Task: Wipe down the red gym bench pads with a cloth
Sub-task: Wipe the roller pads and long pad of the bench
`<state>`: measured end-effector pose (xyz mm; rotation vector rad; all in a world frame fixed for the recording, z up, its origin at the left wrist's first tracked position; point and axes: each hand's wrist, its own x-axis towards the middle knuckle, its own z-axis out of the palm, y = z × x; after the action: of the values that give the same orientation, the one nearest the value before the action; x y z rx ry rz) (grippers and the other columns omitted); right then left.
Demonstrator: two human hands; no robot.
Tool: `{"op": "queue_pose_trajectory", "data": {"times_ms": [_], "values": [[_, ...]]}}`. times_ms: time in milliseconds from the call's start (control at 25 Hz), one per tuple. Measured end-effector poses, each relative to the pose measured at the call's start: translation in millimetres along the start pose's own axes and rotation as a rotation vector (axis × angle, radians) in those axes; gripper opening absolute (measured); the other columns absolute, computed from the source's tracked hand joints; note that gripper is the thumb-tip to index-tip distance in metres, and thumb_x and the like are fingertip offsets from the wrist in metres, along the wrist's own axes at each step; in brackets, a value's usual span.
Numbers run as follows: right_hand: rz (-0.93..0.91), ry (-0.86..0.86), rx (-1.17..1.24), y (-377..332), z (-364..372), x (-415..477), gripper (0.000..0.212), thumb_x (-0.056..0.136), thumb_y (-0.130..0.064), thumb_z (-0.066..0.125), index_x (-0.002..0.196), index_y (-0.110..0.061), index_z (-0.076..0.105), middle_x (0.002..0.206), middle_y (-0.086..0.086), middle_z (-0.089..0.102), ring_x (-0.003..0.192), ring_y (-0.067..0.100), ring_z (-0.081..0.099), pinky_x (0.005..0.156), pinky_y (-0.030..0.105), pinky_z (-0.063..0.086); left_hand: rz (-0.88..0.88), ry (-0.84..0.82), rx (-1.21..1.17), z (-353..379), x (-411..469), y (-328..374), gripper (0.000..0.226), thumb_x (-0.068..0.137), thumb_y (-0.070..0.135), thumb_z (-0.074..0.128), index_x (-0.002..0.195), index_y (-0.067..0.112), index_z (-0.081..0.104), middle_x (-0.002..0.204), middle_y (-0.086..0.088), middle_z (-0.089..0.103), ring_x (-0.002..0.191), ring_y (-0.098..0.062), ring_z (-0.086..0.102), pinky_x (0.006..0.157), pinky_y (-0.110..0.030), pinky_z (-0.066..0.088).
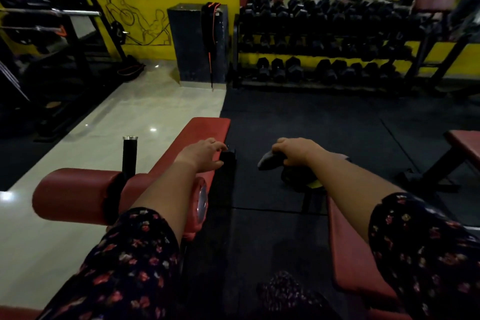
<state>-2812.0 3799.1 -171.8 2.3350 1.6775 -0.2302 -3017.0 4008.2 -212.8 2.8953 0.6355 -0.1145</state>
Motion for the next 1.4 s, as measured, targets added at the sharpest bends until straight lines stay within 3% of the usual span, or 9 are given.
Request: {"op": "queue_pose_trajectory", "data": {"times_ms": [160,360,560,760,1400], "values": [[0.049,-0.007,0.017,15,0,3,0.042,0.09,-0.021,0.056,0.131,-0.029,0.05,0.133,-0.003,0.045,0.115,0.026,0.053,0.085,0.041,0.047,0.029,-0.025,0.022,3,21,3,0.052,0.088,0.04,0.062,0.137,0.034,0.046,0.135,0.002,0.048,0.119,-0.022,0.052,0.097,-0.046,0.048],[0.102,0.03,0.045,26,6,27,0.042,0.092,-0.022,0.054,0.132,-0.033,0.05,0.136,-0.003,0.045,0.118,0.026,0.052,0.08,0.039,0.044,0.052,-0.019,0.017,4,48,9,0.051,0.09,0.042,0.062,0.137,0.034,0.045,0.137,0.001,0.046,0.121,-0.023,0.051,0.096,-0.045,0.048],[0.105,0.022,0.028,46,7,66,0.039,0.092,-0.021,0.054,0.129,-0.03,0.053,0.135,0.0,0.048,0.116,0.027,0.053,0.084,0.042,0.046,0.047,-0.046,0.009,5,82,-1,0.052,0.09,0.042,0.061,0.138,0.032,0.045,0.137,0.002,0.046,0.12,-0.022,0.052,0.095,-0.045,0.049],[0.1,0.058,0.063,89,4,123,0.032,0.091,-0.018,0.054,0.123,-0.025,0.05,0.128,0.003,0.051,0.111,0.028,0.054,0.075,0.037,0.041,-0.013,-0.047,-0.02,4,139,-12,0.054,0.088,0.044,0.062,0.138,0.032,0.046,0.134,0.002,0.048,0.117,-0.022,0.054,0.093,-0.046,0.05],[-0.003,-0.063,0.056,246,13,294,0.033,0.093,-0.015,0.052,0.123,-0.027,0.051,0.128,0.001,0.051,0.11,0.026,0.055,0.076,0.039,0.044,-0.122,-0.114,-0.126,-6,357,-1,0.047,0.09,0.043,0.059,0.135,0.031,0.051,0.131,0.004,0.052,0.117,-0.019,0.054,0.094,-0.037,0.048]]}}
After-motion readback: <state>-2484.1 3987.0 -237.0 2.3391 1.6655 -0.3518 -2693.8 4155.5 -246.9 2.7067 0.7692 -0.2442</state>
